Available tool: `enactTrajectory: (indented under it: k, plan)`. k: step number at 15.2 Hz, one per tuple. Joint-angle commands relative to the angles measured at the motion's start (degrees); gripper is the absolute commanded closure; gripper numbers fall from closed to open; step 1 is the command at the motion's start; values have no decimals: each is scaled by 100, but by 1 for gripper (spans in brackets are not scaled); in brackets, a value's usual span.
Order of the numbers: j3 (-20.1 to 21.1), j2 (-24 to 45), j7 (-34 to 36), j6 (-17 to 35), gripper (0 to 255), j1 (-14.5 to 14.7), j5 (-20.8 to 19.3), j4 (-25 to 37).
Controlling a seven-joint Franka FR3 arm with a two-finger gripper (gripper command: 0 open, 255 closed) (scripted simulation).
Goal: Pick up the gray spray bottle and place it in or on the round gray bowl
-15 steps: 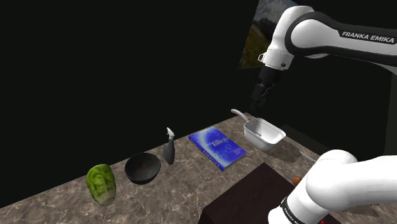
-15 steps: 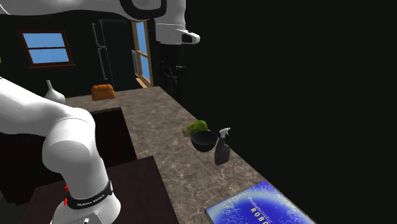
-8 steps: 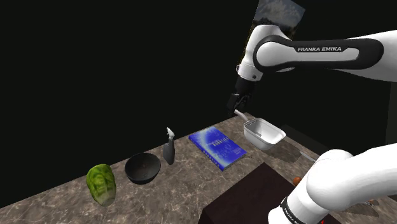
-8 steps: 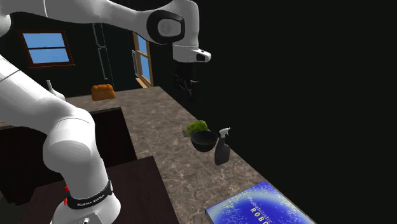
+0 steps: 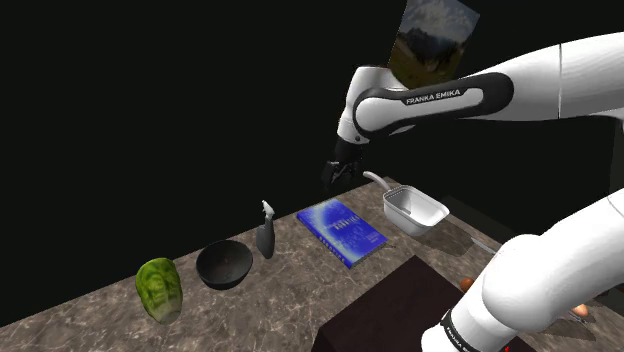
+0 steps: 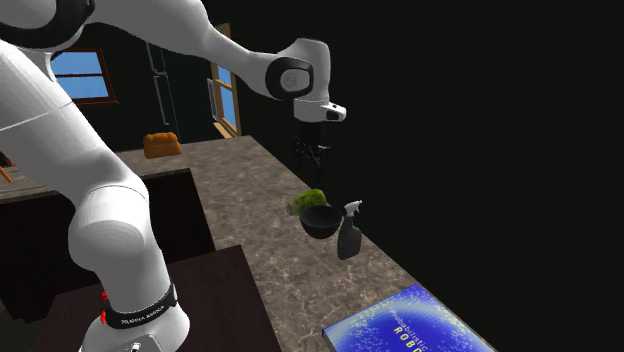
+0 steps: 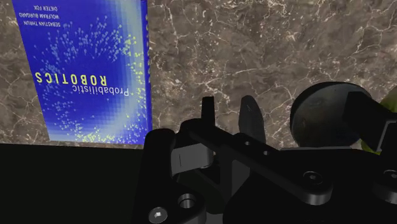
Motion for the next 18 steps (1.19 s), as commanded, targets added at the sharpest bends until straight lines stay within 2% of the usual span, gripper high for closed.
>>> enactTrajectory:
  k: [1,10,18]
  plan:
    - [68,461,103,286,0,-6,-65,205]
    - [280,2454,766,1209,0,105,-582,1331]
    - [184,4259,1291,1497,0,408,-1110,2868]
